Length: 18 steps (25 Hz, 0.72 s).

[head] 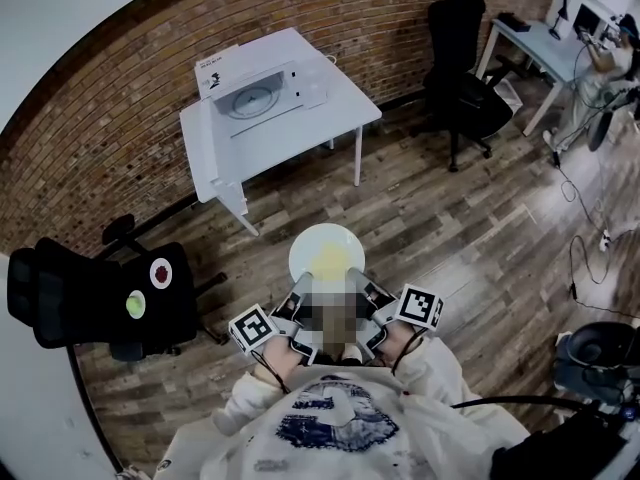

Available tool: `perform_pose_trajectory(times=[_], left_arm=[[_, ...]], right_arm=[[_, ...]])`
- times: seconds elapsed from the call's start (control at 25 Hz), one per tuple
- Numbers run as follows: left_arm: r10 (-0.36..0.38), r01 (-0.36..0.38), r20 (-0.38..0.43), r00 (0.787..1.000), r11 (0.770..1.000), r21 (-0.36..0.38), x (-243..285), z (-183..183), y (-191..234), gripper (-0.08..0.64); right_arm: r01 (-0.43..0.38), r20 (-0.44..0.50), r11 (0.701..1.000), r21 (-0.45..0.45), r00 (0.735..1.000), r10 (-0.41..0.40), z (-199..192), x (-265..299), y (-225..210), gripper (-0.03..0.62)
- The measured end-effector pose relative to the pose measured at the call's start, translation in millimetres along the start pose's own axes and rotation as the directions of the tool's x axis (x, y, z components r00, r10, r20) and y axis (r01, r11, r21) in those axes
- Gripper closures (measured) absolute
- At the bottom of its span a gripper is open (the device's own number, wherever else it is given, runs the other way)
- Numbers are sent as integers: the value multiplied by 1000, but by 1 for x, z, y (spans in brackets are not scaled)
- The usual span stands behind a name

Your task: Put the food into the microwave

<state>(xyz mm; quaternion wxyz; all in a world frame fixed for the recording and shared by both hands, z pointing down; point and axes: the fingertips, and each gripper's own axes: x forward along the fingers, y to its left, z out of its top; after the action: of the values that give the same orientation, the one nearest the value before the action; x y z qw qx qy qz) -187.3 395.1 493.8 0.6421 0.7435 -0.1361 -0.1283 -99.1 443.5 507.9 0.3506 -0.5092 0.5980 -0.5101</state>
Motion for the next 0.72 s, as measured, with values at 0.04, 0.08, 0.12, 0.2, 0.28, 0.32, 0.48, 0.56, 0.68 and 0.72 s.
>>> perform_pose_trajectory(times=[0.04,0.08,0.12,0.2,0.28,0.32,0.48,0.56,0.68,0.72], left_arm=[[-2,2,0,1000,1000,2,3,-3,-1,525],[-6,6,-1,1000,1000,-1,6,-6,-2,525],[-9,9,-1,1000,1000,-4,8,-7,-3,525],[-10,10,0,1000,1000,-5,14,-6,-4,525],[-11,11,2,1000,1000,6,21,-2,-5,525],[-13,13,2,1000,1000,11,25,-1,-5,525],[-16,16,-3,1000,1000,9,41,6,0,525],[-19,19,-8,1000,1000,7,49,10,4,525],[-22,22,-14,1000,1000,6,66,21,8,525],[-19,20,-16,1000,1000,4,72,25,11,525]], right_arm=[[-14,3,1000,16,1000,14,3,-1,1,570],[-22,4,1000,19,1000,22,6,-2,1,571],[-20,2,1000,9,1000,20,9,-3,0,571],[-2,-2,1000,-9,1000,2,15,-3,-2,571],[11,-6,999,-36,1000,-11,23,-1,-4,571],[1,-5,999,-39,1000,-1,27,2,-4,571],[-13,-2,999,-45,1000,13,40,12,-7,571],[-11,2,1000,-28,1000,11,46,19,-10,571],[-15,10,1000,18,1000,14,57,33,-12,571],[-10,10,1000,18,1000,10,62,38,-14,571]])
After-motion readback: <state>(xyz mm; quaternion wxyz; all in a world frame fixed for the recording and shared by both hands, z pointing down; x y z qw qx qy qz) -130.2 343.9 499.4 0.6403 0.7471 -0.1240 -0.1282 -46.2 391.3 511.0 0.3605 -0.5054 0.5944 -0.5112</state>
